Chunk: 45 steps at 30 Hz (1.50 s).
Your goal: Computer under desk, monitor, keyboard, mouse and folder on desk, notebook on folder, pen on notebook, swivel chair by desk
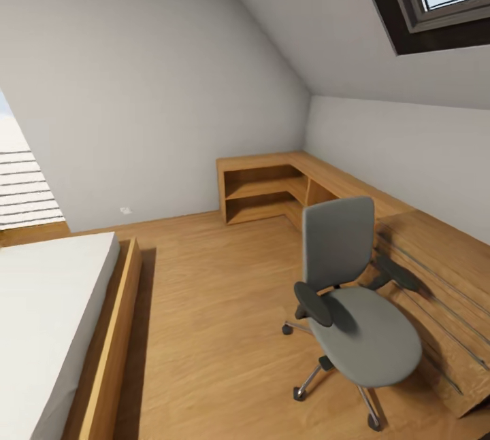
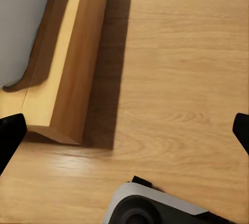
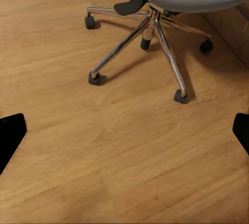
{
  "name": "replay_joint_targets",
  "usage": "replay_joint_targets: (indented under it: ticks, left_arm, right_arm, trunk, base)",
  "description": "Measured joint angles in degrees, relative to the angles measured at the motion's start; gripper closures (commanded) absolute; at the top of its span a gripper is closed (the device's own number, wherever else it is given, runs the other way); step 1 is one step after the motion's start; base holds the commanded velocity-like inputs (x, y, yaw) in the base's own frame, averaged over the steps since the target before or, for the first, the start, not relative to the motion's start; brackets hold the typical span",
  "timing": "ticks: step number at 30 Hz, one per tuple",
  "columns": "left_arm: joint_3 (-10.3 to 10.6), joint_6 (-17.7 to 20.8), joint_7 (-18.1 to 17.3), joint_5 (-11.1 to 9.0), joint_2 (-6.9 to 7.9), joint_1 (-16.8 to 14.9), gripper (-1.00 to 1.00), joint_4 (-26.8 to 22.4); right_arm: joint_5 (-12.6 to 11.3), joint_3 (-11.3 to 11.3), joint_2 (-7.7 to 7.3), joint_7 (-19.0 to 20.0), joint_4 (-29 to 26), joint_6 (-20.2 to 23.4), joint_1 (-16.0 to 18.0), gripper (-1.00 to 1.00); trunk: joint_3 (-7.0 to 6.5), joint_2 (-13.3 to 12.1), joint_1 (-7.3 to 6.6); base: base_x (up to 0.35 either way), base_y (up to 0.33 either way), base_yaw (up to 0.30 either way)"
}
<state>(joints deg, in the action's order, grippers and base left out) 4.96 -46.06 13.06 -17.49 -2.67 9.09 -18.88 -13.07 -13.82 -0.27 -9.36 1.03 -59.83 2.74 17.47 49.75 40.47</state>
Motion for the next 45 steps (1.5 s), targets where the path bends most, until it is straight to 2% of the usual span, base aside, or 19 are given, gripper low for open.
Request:
replay_joint_targets:
  ticks: [5,8,16,22,34,39,42,43,45]
  left_arm:
    - [0.0,0.0,0.2,-0.2,0.00,0.0,-1.00,0.0]
    - [-0.1,-0.1,0.3,-0.3,-0.02,0.0,-1.00,0.0]
    - [-0.2,-0.2,0.2,-0.3,-0.05,0.0,-1.00,0.0]
    - [-0.2,-0.1,0.1,-0.2,-0.14,0.0,-1.00,0.0]
    - [0.0,-0.3,0.3,-0.1,-0.26,0.0,-1.00,-0.2]
    - [0.1,0.1,0.2,-0.1,-0.37,0.0,-1.00,-2.7]
    - [0.0,2.2,0.2,-0.4,-0.25,0.0,-1.00,-6.0]
    - [0.0,6.3,0.2,-0.4,-0.11,0.0,-1.00,-8.7]
    - [0.0,9.9,0.3,-0.4,-0.02,0.0,-1.00,-10.9]
  right_arm:
    - [0.0,0.0,-0.08,0.0,0.0,0.1,0.0,-1.00]
    - [0.0,0.0,-0.13,0.0,0.0,1.7,0.0,-1.00]
    - [0.3,0.0,-0.63,-0.1,-2.5,12.6,0.1,-1.00]
    - [0.3,0.0,-1.40,-0.1,-4.9,17.7,0.1,-1.00]
    - [0.6,-0.1,-1.56,0.0,-6.7,19.0,0.1,-1.00]
    - [0.7,-0.3,-1.27,0.1,-7.8,19.0,0.1,-1.00]
    - [0.8,-0.4,-0.97,0.3,-8.2,18.9,0.1,-1.00]
    - [0.8,-0.5,-0.41,0.3,-8.4,19.0,0.1,-1.00]
    - [0.8,-0.5,-0.05,0.3,-8.6,18.9,0.1,-1.00]
  trunk:
    - [0.09,0.0,-0.01]
    - [0.11,0.0,-0.01]
    - [0.12,0.0,-0.01]
    - [0.12,0.0,0.01]
    - [0.12,0.0,0.02]
    - [0.12,0.0,0.02]
    - [0.12,0.0,0.02]
    - [0.12,0.0,0.02]
    - [0.12,0.0,0.02]
  base:
    - [0.278,0.000,0.248]
    - [0.310,0.000,0.125]
    - [0.323,-0.028,0.033]
    - [0.209,-0.026,0.006]
    - [0.024,-0.003,0.001]
    - [0.001,0.000,0.000]
    - [0.000,0.000,0.000]
    - [0.000,0.000,0.000]
    - [0.000,0.000,0.000]
